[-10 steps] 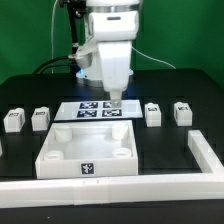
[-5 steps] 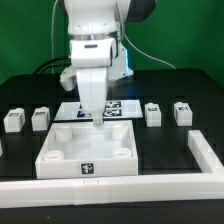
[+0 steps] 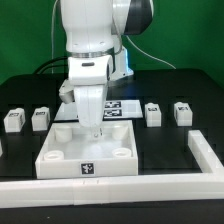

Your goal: Assemble one leg

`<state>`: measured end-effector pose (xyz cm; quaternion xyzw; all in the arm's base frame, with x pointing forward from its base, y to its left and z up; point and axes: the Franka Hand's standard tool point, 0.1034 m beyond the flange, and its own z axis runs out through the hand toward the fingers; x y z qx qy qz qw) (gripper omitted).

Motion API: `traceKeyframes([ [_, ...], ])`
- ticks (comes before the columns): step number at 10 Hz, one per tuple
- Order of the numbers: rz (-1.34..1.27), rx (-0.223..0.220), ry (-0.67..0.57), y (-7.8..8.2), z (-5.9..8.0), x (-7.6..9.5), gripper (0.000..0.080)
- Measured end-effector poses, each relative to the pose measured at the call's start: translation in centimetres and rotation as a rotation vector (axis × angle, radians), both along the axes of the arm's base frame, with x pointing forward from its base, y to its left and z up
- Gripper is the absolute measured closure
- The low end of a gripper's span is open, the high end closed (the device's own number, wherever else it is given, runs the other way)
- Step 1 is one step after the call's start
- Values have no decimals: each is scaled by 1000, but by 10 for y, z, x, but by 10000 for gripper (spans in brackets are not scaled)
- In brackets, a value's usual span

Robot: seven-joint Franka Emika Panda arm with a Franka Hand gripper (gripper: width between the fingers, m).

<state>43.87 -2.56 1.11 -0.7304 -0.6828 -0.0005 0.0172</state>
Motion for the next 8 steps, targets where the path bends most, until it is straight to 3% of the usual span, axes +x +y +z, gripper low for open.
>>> traceKeyframes([
  [2,-1,0,2,0,-1,-1,404],
  [3,-1,0,2,0,-1,-1,404],
  [4,-1,0,2,0,-1,-1,588],
  [5,-1,0,3,0,-1,-1,716],
  [8,-3,0,2,-1,-1,-1,741],
])
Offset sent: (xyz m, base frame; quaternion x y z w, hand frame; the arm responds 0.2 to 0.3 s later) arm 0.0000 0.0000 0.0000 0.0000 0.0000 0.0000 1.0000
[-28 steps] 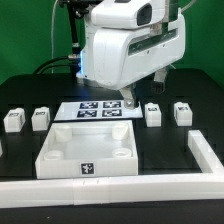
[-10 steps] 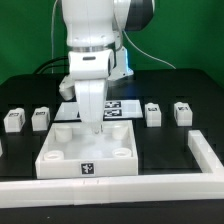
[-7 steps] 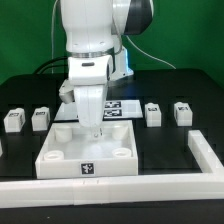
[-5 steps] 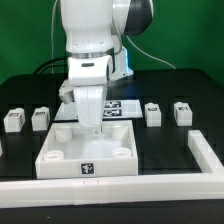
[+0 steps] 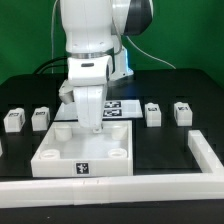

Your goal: Assemble one leg

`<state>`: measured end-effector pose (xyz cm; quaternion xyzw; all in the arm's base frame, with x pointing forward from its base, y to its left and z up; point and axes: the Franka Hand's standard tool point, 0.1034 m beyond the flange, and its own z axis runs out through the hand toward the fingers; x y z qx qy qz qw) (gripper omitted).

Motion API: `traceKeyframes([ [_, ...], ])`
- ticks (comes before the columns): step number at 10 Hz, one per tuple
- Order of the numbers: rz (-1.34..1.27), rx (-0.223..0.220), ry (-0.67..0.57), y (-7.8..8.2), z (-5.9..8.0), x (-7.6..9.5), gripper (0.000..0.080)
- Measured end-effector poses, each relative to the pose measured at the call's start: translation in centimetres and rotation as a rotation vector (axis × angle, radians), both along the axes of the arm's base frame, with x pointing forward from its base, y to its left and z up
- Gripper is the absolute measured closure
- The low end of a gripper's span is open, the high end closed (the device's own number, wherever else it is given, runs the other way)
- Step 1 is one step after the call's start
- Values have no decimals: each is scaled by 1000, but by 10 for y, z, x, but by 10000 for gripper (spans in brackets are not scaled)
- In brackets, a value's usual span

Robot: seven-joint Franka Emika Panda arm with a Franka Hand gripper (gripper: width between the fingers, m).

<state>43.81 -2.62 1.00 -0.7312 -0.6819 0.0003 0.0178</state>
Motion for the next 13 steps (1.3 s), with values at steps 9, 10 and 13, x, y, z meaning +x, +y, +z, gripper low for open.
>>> traceKeyframes([
  [9,48,9,-18,26,2,22,741],
  [10,46,13,-14,34,2,31,741],
  [13,19,22,11,56,1,50,741],
])
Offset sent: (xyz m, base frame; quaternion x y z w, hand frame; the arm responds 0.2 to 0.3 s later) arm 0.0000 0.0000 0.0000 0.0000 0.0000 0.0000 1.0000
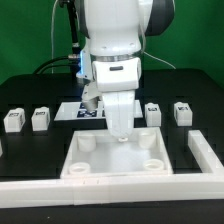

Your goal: Assemble one leg

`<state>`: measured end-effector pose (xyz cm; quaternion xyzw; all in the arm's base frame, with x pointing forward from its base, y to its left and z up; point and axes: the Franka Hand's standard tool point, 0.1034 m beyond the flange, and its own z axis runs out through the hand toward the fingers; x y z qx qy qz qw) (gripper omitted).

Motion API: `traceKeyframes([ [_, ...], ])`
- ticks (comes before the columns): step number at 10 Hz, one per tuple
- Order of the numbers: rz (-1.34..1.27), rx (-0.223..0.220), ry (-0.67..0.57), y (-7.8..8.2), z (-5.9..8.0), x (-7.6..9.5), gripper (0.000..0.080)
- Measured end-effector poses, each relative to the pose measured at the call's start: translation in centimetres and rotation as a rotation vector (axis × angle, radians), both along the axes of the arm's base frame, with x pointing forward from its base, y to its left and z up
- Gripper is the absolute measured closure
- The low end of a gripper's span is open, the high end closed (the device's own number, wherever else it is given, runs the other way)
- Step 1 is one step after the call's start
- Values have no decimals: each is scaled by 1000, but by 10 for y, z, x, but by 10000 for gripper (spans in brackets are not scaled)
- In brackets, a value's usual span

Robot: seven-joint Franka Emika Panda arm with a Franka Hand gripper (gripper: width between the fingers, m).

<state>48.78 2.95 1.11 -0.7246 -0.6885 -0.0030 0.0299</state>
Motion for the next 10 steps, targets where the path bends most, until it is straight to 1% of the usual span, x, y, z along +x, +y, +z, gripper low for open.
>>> traceKeyframes([
  [2,-4,4,9,25,0,1,739],
  [5,23,16,-9,43,-1,3,739],
  [9,28,17,-9,40,-1,3,731],
  [10,27,17,-9,40,-1,3,560],
])
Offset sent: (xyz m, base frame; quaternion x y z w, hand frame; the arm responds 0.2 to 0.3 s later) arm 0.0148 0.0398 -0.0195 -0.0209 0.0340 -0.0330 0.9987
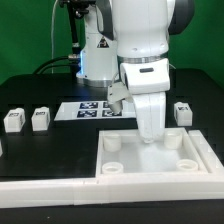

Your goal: Assemble one leg

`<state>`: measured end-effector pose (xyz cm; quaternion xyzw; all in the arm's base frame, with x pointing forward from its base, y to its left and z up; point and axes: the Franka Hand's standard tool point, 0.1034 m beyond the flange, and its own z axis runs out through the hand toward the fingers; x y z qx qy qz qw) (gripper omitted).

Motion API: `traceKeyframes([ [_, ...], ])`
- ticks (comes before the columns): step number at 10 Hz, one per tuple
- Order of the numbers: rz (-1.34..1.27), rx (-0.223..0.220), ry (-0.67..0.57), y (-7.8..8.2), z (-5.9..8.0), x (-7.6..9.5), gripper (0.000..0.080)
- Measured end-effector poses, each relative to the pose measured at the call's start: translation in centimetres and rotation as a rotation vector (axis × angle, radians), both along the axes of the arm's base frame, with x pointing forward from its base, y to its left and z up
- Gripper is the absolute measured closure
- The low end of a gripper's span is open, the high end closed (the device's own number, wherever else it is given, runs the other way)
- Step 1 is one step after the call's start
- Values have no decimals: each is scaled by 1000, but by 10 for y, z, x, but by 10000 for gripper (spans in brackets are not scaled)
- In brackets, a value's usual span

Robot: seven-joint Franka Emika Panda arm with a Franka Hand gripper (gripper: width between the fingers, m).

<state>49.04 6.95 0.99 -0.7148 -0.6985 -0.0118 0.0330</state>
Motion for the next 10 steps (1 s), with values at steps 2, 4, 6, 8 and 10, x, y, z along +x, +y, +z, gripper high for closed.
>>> traceKeyframes([
  [2,-1,0,0,0,0,0,384],
  [4,-1,-1,0,-1,0,0,168],
  [6,-2,-1,0,-1,0,0,153],
  [8,-2,-1,0,-1,0,0,150],
  [10,-32,-2,0,0,2,-1,150],
])
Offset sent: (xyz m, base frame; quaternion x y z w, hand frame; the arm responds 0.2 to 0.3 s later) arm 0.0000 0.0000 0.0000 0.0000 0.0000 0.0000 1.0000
